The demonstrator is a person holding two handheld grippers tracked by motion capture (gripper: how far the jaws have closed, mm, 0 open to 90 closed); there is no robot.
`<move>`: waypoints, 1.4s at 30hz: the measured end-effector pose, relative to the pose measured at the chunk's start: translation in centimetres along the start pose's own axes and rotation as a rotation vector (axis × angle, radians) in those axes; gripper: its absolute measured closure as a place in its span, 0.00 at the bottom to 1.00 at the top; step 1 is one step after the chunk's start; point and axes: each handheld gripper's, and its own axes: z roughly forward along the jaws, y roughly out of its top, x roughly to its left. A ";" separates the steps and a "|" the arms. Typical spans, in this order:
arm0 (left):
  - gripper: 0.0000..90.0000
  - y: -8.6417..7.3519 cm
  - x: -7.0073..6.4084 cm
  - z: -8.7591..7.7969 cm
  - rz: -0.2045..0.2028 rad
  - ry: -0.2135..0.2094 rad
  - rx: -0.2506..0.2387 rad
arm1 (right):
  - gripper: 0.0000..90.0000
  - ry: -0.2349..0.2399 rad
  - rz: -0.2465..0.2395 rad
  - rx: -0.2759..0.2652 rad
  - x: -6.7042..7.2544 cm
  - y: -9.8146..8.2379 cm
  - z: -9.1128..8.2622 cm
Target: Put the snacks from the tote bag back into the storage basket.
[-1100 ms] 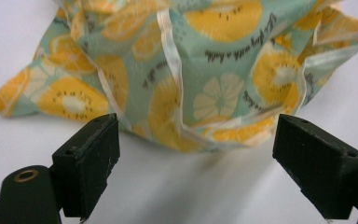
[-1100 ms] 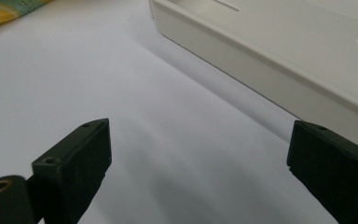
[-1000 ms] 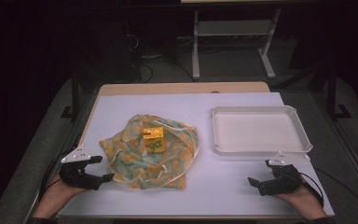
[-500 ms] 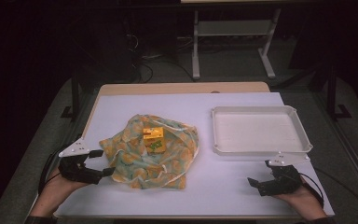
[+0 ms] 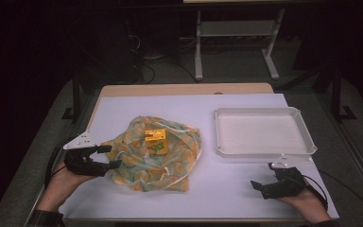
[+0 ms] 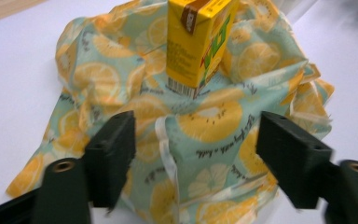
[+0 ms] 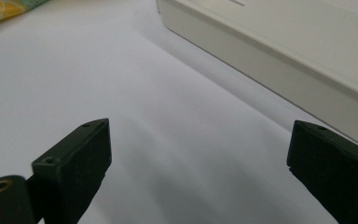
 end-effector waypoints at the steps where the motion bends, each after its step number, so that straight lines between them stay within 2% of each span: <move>1: 0.36 0.3 0.0 0.2 -0.001 -0.004 0.002 | 0.07 0.001 -0.001 0.000 0.0 0.0 0.0; 3: 0.38 0.5 0.0 0.4 0.002 -0.005 -0.003 | 0.07 0.001 -0.001 0.000 0.0 0.0 0.0; 8: 0.49 1.5 -0.1 1.2 -0.005 -0.008 -0.012 | 0.07 0.007 -0.002 0.002 0.0 0.0 0.1; 14: 0.67 2.2 -0.1 1.9 0.003 -0.015 -0.005 | 0.07 0.010 -0.002 -0.001 0.0 0.0 0.1; 15: 0.67 2.4 0.0 2.1 0.006 -0.015 0.006 | 0.07 0.010 -0.003 -0.001 0.0 0.0 0.1; 17: 0.74 2.6 0.0 2.4 0.007 -0.013 0.006 | 0.07 0.011 0.000 0.000 0.0 0.1 0.1; 18: 0.81 2.8 0.0 2.7 0.004 -0.016 0.004 | 0.07 0.013 -0.005 -0.002 0.0 0.2 0.2; 22: 0.92 3.1 0.2 2.9 -0.003 -0.022 0.001 | 0.07 0.021 -0.012 0.000 0.1 0.4 0.4; 23: 0.92 3.2 0.2 3.0 -0.004 -0.026 -0.002 | 0.07 0.023 -0.013 0.004 0.1 0.4 0.5; 25: 0.99 3.4 0.3 3.3 -0.002 -0.034 -0.001 | 0.07 0.029 -0.009 0.003 0.1 0.5 0.5; 27: 1.00 3.7 0.2 3.6 -0.004 -0.043 -0.004 | 0.07 0.031 -0.009 0.004 0.1 0.5 0.6; 33: 1.00 4.2 0.4 4.8 0.001 -0.033 -0.007 | 0.07 0.035 -0.016 -0.002 0.1 0.6 0.6; 41: 1.00 4.2 0.7 6.2 -0.012 -0.023 0.005 | 0.07 0.039 -0.022 0.005 0.1 0.6 0.7; 42: 1.00 4.2 0.9 6.5 -0.009 -0.023 0.017 | 0.07 0.040 -0.024 0.007 0.1 0.6 0.7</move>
